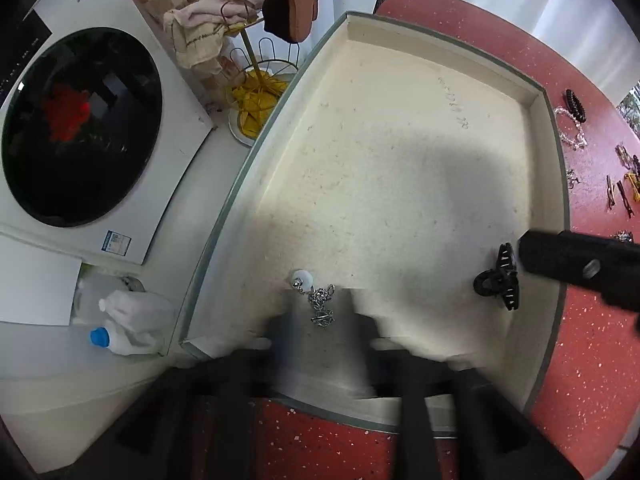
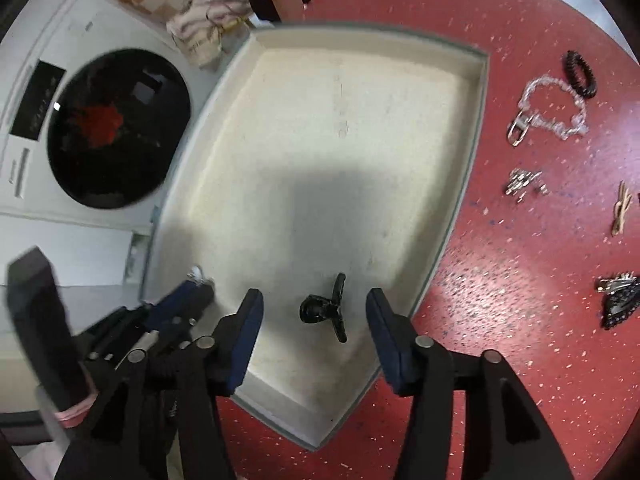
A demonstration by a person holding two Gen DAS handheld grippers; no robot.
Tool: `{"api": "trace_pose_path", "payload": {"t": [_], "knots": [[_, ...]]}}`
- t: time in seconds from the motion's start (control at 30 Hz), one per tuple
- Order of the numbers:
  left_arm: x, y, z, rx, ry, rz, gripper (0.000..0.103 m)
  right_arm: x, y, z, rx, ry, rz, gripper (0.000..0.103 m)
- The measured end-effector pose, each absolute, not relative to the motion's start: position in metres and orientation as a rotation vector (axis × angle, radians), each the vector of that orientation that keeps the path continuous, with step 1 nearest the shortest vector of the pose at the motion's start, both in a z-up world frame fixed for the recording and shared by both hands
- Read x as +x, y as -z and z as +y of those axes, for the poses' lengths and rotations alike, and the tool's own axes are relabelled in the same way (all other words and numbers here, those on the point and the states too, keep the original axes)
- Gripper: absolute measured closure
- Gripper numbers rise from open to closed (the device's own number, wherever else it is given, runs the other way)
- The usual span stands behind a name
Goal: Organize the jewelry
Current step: 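Open both tools to drop the keychain and claw clip into the tray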
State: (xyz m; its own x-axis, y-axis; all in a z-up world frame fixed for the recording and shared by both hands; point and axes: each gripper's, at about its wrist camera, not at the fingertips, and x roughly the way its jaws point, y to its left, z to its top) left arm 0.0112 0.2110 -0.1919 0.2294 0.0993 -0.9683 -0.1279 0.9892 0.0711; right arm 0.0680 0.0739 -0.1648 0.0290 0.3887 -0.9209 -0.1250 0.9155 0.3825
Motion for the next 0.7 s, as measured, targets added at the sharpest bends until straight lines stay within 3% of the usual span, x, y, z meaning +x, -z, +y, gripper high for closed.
{"api": "trace_pose_path", "payload": {"t": [0.03,0.3,0.37,0.53,0.6,0.63,0.7], "knots": [[0.01,0.188,0.212,-0.023,-0.18,1.309,0.0,0.069,0.16,0.069,0.229,-0.395,1.484,0.043],[0.003,0.165,0.203,-0.002,-0.16,1.263,0.0,0.064,0.143,0.03,0.266,-0.334,1.455,0.042],[-0.001,0.157,0.205,-0.006,-0.162,1.252,0.0,0.059,0.142,0.022,0.279,-0.309,1.45,0.035],[-0.011,0.143,0.209,-0.005,-0.171,1.25,0.0,0.048,0.143,-0.001,0.296,-0.245,1.451,0.034],[-0.014,0.139,0.206,0.008,-0.17,1.25,0.0,0.042,0.143,-0.013,0.306,-0.222,1.456,0.03],[-0.015,0.136,0.205,0.011,-0.169,1.25,0.0,0.04,0.143,-0.017,0.312,-0.212,1.455,0.023],[-0.016,0.134,0.203,0.009,-0.164,1.255,0.0,0.035,0.143,-0.028,0.324,-0.192,1.451,0.022]]}}
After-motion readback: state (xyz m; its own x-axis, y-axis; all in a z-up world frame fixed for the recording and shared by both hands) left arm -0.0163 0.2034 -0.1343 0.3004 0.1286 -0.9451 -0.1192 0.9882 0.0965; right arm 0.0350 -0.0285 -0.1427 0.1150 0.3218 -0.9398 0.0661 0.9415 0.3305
